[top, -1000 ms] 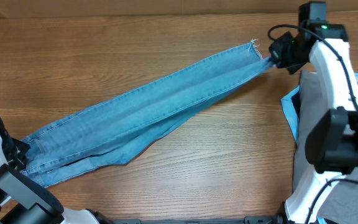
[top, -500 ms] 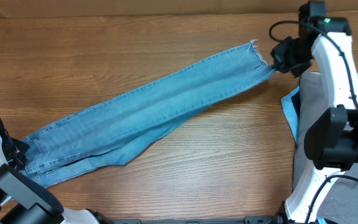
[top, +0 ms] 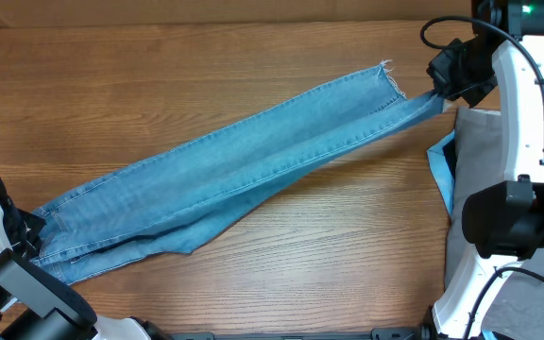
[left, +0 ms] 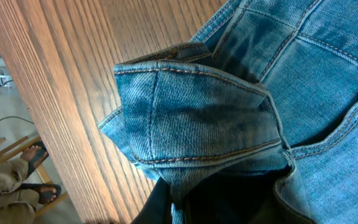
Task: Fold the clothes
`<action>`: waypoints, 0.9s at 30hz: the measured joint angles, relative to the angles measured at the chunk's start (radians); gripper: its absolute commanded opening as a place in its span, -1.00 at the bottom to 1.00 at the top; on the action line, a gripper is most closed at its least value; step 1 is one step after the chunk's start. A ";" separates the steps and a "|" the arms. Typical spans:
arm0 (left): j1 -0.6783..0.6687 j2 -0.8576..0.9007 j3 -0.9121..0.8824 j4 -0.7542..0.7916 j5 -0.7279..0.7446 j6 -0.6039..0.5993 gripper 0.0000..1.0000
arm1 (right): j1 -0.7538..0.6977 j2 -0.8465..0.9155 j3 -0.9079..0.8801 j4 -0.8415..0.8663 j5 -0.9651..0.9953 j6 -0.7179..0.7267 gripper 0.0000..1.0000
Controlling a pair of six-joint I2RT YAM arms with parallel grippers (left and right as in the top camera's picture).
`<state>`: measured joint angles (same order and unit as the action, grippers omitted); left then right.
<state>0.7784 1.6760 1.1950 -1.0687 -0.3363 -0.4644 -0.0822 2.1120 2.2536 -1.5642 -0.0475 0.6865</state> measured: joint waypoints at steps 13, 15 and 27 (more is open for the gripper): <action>0.000 0.000 0.000 0.004 -0.002 0.000 -0.89 | 0.000 0.177 -0.124 0.314 -0.125 0.090 0.33; 0.000 0.000 0.000 0.006 -0.006 0.000 -0.80 | 0.003 0.212 -0.129 0.531 -0.192 0.121 0.84; -0.011 0.000 0.000 0.021 -0.019 0.003 -0.52 | 0.029 0.277 -0.128 0.670 -0.510 0.000 1.00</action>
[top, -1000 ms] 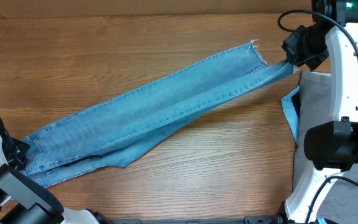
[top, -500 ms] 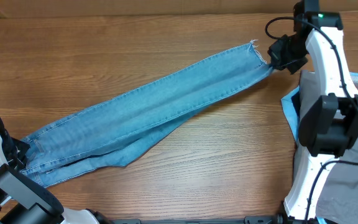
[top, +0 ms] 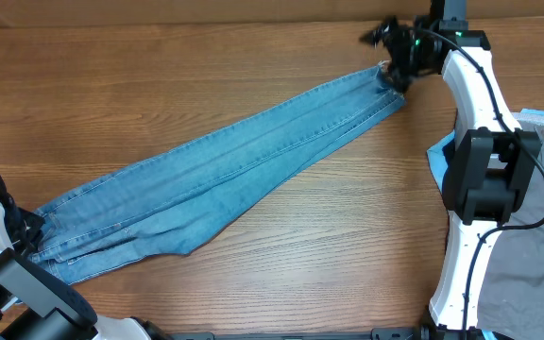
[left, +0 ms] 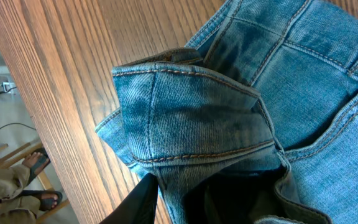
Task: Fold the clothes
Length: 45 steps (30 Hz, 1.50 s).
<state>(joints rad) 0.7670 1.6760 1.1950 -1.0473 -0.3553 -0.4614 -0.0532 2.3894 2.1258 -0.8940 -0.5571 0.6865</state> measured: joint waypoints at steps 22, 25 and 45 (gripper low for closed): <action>-0.002 -0.010 0.182 -0.060 0.343 0.169 -0.03 | -0.010 0.000 -0.104 -0.015 0.339 -0.189 -0.37; -0.002 -0.019 0.203 -0.087 0.378 0.188 0.12 | -0.006 0.000 -0.106 -0.001 0.335 -0.190 -0.76; -0.002 -0.021 0.205 -0.171 0.407 0.242 0.07 | -0.038 0.000 -0.110 0.128 0.128 -0.224 -0.03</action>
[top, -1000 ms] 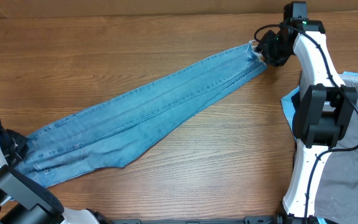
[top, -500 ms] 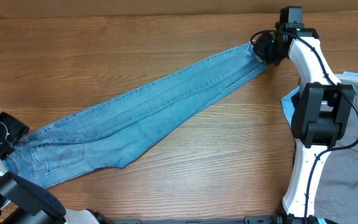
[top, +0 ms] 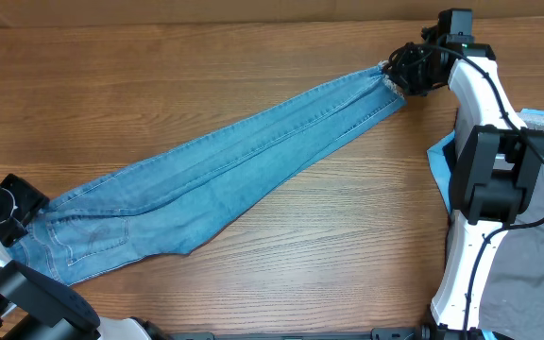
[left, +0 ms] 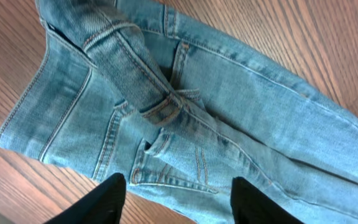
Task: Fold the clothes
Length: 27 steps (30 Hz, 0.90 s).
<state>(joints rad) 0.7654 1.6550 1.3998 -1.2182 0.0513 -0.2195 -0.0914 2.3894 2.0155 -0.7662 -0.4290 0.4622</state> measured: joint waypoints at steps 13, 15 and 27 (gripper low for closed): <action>0.000 0.000 0.000 -0.025 0.001 0.040 0.08 | 0.109 0.000 -0.004 0.254 0.113 0.055 -0.83; 0.000 0.000 0.000 -0.035 0.001 0.040 0.08 | 0.121 0.000 -0.005 0.391 0.050 0.091 0.10; 0.000 -0.005 0.000 -0.047 0.015 0.048 0.16 | 0.014 0.000 0.034 -0.027 -0.039 0.020 0.56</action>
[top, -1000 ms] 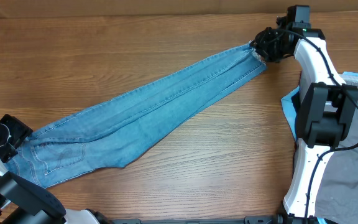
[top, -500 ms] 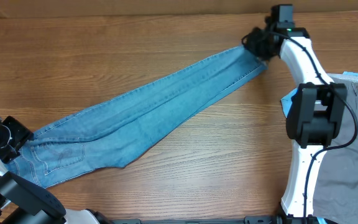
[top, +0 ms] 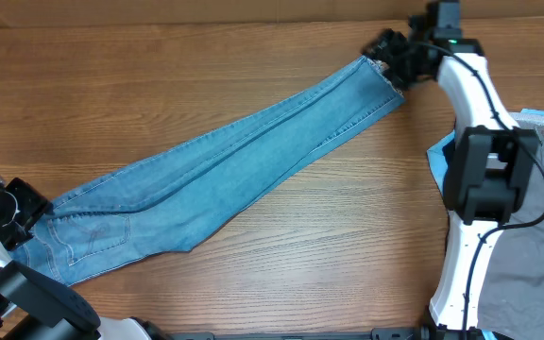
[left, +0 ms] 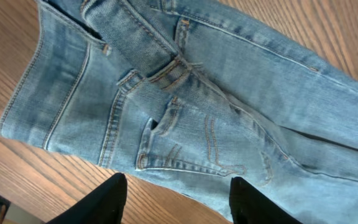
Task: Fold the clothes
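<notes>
A pair of light-blue jeans (top: 225, 161) lies flat and stretched diagonally across the wooden table, with the waist at the lower left and the leg hems at the upper right. The waist and a back pocket (left: 185, 143) fill the left wrist view. My left gripper (top: 22, 212) hovers just off the waist's edge. It is open (left: 178, 182), with nothing between its black fingertips (left: 107, 196). My right gripper (top: 390, 49) sits at the leg hem (top: 374, 71) and appears shut on it; its jaws are small in this view.
A grey cloth (top: 536, 189) with a blue cloth (top: 439, 161) peeking from under it lies at the table's right side, beside the right arm's base. Bare wood (top: 348, 246) lies in front of the jeans and behind them.
The right gripper has moved a little up and to the left, and the leg hem has shifted with it. The left gripper stays open by the waist, almost unmoved.
At first the left gripper was shut on bunched waist fabric while the right held the hem stretched far to the right. Then the hem was back nearer the table's top right. Later the left gripper was open and the waist lay flat, as now.
</notes>
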`<action>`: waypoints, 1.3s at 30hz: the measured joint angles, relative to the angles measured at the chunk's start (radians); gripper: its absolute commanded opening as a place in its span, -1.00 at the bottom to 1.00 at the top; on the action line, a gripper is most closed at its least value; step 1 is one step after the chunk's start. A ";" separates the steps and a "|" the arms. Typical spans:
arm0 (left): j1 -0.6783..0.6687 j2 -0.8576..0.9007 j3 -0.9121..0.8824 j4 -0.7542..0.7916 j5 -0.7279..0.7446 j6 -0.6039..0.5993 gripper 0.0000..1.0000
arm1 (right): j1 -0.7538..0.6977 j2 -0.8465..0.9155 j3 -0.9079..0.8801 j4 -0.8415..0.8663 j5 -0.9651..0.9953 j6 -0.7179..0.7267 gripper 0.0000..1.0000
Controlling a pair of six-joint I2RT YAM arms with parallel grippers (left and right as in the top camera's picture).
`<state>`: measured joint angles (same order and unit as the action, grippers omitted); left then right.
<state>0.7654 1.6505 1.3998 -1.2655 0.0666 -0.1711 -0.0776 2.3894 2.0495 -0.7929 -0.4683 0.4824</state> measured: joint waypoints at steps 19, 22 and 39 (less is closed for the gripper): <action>0.000 -0.260 0.002 -0.030 0.200 0.101 0.15 | -0.003 0.000 -0.134 0.104 0.222 -0.192 0.17; 0.000 -0.272 0.002 -0.044 0.204 0.101 0.12 | 0.007 0.000 -0.169 0.161 0.197 -0.195 0.18; -0.001 -0.272 0.002 -0.052 0.223 0.101 0.11 | 0.046 -0.035 -0.142 -0.132 0.405 -0.117 -0.92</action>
<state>0.7643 1.3781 1.4017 -1.3174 0.2893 -0.0704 -0.0319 2.3547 1.9076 -0.9249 -0.0635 0.3649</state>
